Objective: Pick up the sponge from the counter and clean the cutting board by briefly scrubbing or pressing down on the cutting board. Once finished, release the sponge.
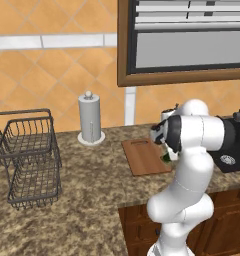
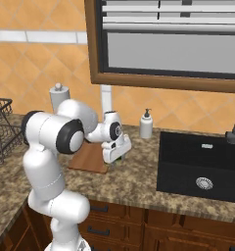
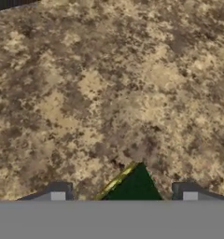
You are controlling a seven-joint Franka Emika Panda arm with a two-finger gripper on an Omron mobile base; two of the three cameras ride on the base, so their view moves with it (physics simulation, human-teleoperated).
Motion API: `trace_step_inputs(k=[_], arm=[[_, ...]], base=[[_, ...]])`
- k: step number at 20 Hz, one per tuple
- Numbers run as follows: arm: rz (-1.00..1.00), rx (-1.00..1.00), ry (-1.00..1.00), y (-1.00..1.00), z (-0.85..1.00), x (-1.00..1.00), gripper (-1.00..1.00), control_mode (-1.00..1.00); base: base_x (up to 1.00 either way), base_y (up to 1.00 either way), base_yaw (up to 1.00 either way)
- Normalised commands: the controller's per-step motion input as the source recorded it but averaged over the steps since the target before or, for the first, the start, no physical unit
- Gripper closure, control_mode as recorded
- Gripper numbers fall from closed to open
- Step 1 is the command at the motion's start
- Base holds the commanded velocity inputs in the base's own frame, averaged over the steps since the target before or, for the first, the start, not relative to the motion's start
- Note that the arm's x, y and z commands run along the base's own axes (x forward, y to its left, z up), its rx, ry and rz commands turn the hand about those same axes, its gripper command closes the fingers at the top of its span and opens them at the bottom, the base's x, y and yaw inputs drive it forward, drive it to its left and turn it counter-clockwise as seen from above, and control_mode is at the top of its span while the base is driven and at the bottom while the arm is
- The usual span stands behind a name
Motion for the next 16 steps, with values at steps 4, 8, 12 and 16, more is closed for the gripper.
trace_step_inputs(k=[4,8,12,16], arm=[[-0.23,-0.04,-0.1,0.3,-0.09,0.34,1.0,-1.0],[-0.24,-0.04,-0.1,0.31,-0.09,0.33,1.0,-1.0],[-0.23,-0.02,-0.1,0.29,-0.05,0.33,1.0,-1.0],[-0.22,-0.01,-0.11,0.51,0.0,0.15,1.0,-1.0]], base=[[0.0,0.0,0.0],[0.0,0.0,0.0],[0.0,0.0,0.0],[0.0,0.0,0.0]])
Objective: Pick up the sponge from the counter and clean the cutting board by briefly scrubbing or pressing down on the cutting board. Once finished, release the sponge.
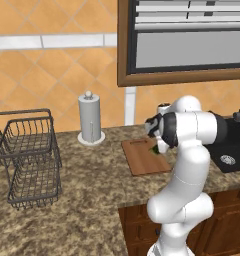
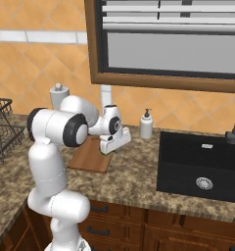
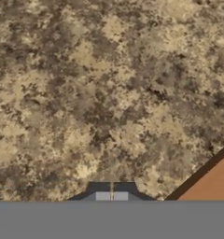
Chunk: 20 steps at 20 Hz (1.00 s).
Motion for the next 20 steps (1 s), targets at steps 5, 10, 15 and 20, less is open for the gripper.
trace_step_inputs(k=[5,10,15,20], arm=[[-0.25,-0.02,-0.11,0.86,0.0,0.22,1.0,-1.0],[-0.24,0.0,-0.12,0.91,-0.13,0.08,1.0,-1.0],[-0.22,0.0,-0.13,0.89,-0.34,0.0,1.0,-1.0],[-0.19,0.0,-0.17,0.99,-0.47,-0.1,1.0,-1.0]], base=[[0.0,0.0,0.0],[0.0,0.0,0.0],[0.0,0.0,0.0],[0.0,0.0,0.0]])
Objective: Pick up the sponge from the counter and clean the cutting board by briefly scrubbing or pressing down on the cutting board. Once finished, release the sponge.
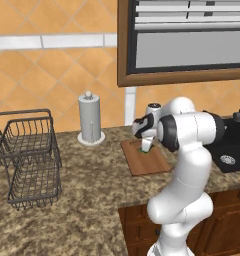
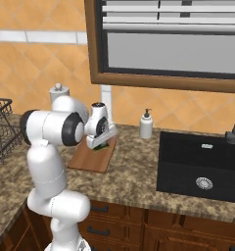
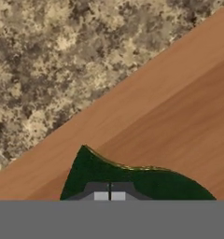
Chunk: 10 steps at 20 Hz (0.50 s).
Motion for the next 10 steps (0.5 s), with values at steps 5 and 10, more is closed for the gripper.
trace_step_inputs(k=[5,10], arm=[[-0.18,0.04,-0.05,1.0,-0.34,-0.48,1.0,-1.0],[-0.17,0.05,0.01,1.0,-0.15,-0.78,1.0,-1.0]], base=[[0.0,0.0,0.0],[0.0,0.0,0.0]])
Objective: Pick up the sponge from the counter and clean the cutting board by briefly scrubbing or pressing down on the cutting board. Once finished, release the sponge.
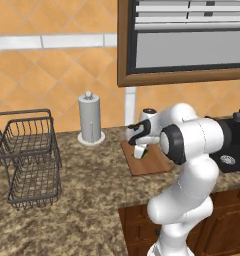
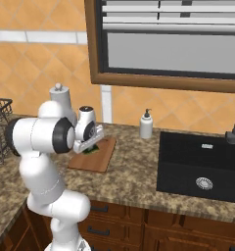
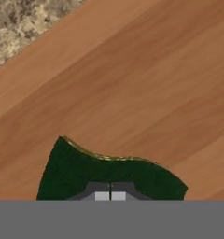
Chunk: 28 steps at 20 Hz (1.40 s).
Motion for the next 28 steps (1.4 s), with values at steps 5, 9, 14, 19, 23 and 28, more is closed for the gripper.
trace_step_inputs(k=[5,9,14,19,23,28], arm=[[-0.15,0.01,0.0,0.82,-0.59,-0.93,1.0,-1.0],[-0.17,-0.07,0.08,0.1,-0.57,-0.93,1.0,-1.0],[-0.2,0.01,-0.15,-0.07,0.84,-0.85,1.0,-1.0],[-0.1,0.07,-0.3,-0.13,1.0,-0.66,1.0,-1.0],[0.02,0.13,-0.4,-0.05,1.0,-0.8,1.0,-1.0],[0.13,0.29,-0.26,-0.4,1.0,-0.73,1.0,-1.0]], base=[[0.0,0.0,0.0],[0.0,0.0,0.0],[0.0,0.0,0.0],[0.0,0.0,0.0],[0.0,0.0,0.0],[0.0,0.0,0.0]])
